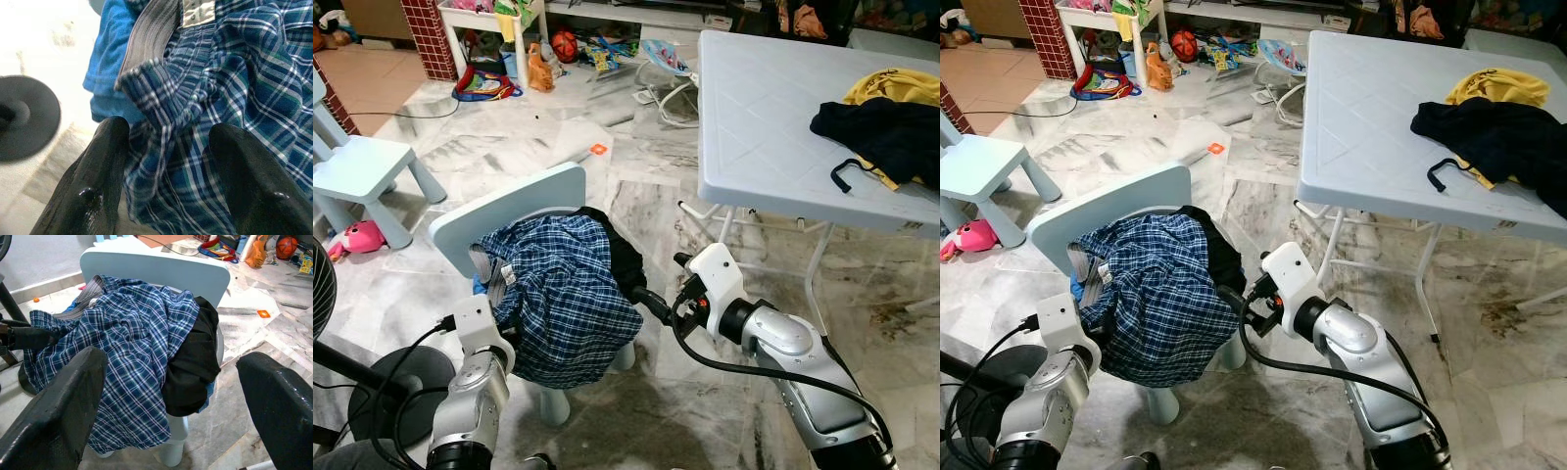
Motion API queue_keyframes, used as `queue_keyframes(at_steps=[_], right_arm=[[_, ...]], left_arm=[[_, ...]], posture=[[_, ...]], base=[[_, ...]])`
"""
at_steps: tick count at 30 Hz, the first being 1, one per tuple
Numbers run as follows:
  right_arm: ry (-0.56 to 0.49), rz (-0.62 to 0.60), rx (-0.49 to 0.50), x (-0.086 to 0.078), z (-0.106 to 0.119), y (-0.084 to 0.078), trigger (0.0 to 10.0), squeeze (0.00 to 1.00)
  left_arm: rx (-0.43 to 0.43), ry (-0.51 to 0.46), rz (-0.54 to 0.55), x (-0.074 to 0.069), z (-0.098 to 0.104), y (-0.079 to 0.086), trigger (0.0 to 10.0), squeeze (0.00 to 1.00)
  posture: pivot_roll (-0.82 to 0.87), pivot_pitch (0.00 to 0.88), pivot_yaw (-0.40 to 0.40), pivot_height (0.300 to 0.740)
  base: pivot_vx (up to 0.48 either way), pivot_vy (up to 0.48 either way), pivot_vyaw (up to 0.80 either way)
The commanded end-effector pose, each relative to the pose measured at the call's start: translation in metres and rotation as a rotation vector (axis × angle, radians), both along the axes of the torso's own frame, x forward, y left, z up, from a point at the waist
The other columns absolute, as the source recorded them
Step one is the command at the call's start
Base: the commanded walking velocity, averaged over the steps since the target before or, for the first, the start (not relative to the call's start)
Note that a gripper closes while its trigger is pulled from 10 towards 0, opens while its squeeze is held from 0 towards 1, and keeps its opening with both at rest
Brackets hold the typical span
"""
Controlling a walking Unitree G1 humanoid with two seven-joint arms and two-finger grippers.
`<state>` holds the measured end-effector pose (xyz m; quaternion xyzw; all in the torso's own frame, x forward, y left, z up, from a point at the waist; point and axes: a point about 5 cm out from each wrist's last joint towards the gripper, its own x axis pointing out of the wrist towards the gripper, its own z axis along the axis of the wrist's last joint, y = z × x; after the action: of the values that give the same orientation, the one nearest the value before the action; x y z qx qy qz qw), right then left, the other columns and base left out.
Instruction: Hang hanger
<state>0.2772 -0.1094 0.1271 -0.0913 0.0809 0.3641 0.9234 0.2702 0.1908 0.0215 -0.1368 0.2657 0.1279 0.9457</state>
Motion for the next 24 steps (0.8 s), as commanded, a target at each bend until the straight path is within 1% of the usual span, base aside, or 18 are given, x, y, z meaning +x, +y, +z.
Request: queue_keyframes(at_steps=[1, 4, 7, 8, 12, 15, 17, 18, 19, 20, 21, 22, 23, 24], right_arm=[[-0.002, 0.007, -0.007, 0.000, 0.000, 0.000, 10.0, 0.00], [-0.003, 0.007, -0.005, 0.000, 0.000, 0.001, 10.0, 0.00], [-0.003, 0.007, -0.005, 0.001, 0.000, 0.001, 10.0, 0.00], [-0.004, 0.005, -0.005, 0.001, 0.000, 0.000, 10.0, 0.00], [-0.004, 0.003, -0.007, 0.000, 0.000, 0.000, 10.0, 0.00], [-0.005, 0.003, -0.007, 0.001, 0.000, 0.000, 10.0, 0.00], [-0.004, 0.005, -0.007, 0.000, 0.001, 0.000, 10.0, 0.00], [-0.004, 0.005, -0.007, 0.000, 0.001, 0.000, 10.0, 0.00], [-0.004, 0.006, -0.007, 0.000, 0.001, 0.000, 10.0, 0.00], [-0.004, 0.006, -0.008, 0.000, 0.001, 0.000, 10.0, 0.00], [-0.004, 0.006, -0.008, 0.000, 0.001, 0.000, 10.0, 0.00], [-0.004, 0.006, -0.009, 0.000, 0.001, 0.000, 10.0, 0.00], [-0.004, 0.005, -0.010, 0.000, 0.001, -0.001, 10.0, 0.00], [-0.004, 0.004, -0.011, 0.000, 0.001, -0.001, 10.0, 0.00]], left_arm=[[-0.036, 0.007, 0.031, -0.003, -0.001, 0.001, 10.0, 0.00], [-0.075, -0.006, 0.063, -0.001, -0.001, 0.004, 10.0, 0.00], [-0.094, -0.018, 0.073, 0.002, 0.001, 0.006, 10.0, 0.00], [-0.117, -0.037, 0.090, 0.006, 0.004, 0.007, 10.0, 0.00], [-0.132, -0.065, 0.092, 0.013, 0.008, 0.006, 10.0, 0.00], [-0.153, -0.061, 0.096, 0.015, 0.007, 0.004, 10.0, 0.00], [-0.180, -0.039, 0.107, 0.016, 0.003, 0.004, 10.0, 0.00], [-0.192, -0.032, 0.114, 0.016, 0.002, 0.004, 8.7, 0.00], [-0.199, -0.028, 0.117, 0.017, 0.001, 0.005, 8.7, 0.00], [-0.209, -0.025, 0.120, 0.017, 0.000, 0.004, 4.7, 0.00], [-0.220, -0.019, 0.120, 0.017, -0.001, 0.004, 4.7, 0.00], [-0.231, -0.013, 0.123, 0.017, -0.002, 0.004, 2.5, 0.00], [-0.240, -0.008, 0.125, 0.018, -0.003, 0.004, 2.2, 0.00], [-0.248, -0.003, 0.129, 0.018, -0.004, 0.004, 1.7, 0.00]], posture=[[-0.15, 0.122, -0.077, 0.740], [-0.15, 0.122, -0.076, 0.740], [-0.15, 0.121, -0.076, 0.740], [-0.15, 0.122, -0.076, 0.740], [-0.16, 0.123, -0.077, 0.740], [-0.16, 0.126, -0.077, 0.740], [-0.16, 0.129, -0.079, 0.740], [-0.16, 0.129, -0.079, 0.740], [-0.16, 0.129, -0.079, 0.740], [-0.17, 0.130, -0.080, 0.740], [-0.17, 0.130, -0.080, 0.740], [-0.17, 0.132, -0.079, 0.740], [-0.17, 0.134, -0.079, 0.740], [-0.17, 0.134, -0.079, 0.740]], base=[[0.000, 0.000, 0.00], [0.000, 0.000, 0.00], [0.000, 0.000, 0.00], [0.000, 0.000, 0.00], [0.000, 0.000, 0.00], [0.000, 0.000, 0.00], [0.000, 0.000, 0.00], [0.000, 0.000, 0.00], [0.000, 0.000, 0.00], [0.000, 0.000, 0.00], [0.000, 0.000, 0.00], [0.000, 0.000, 0.00], [0.000, 0.000, 0.00], [0.000, 0.000, 0.00]])
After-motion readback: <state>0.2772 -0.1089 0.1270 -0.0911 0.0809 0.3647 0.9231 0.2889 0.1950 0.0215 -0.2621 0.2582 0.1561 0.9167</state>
